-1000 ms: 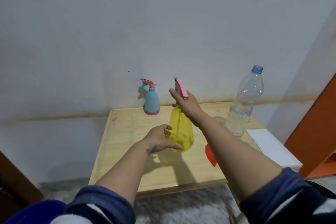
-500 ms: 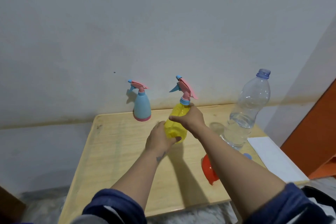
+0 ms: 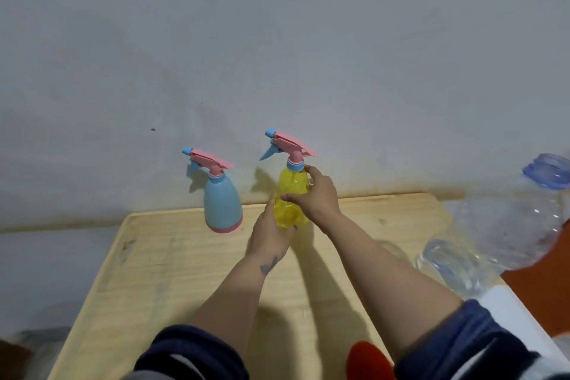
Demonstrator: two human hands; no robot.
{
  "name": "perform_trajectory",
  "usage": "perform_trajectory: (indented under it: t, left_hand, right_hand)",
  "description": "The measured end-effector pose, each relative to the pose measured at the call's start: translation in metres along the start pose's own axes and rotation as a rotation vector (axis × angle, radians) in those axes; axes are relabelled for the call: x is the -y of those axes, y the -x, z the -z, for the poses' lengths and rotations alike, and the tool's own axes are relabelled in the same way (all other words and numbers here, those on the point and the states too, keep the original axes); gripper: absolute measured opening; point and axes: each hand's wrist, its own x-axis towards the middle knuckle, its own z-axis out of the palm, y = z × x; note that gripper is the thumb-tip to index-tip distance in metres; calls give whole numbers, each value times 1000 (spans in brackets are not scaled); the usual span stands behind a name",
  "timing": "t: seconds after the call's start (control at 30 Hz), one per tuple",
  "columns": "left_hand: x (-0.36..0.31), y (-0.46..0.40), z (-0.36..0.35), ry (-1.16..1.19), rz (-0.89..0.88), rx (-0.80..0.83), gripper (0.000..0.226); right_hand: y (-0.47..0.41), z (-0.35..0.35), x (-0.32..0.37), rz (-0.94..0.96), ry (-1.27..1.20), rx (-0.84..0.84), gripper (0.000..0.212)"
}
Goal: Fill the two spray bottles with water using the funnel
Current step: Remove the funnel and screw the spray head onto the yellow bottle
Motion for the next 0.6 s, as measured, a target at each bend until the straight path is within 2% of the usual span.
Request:
perform_trajectory:
  t: [0.37,0.6]
  left_hand:
    - [25,-27,-9,-75,40,5,82]
    - [13,-13,6,-235,60,53,83]
  right_hand:
    - [-27,-20,-22,14,-46,90,77]
    - [-14,-13,-19,-52,-20,162,101]
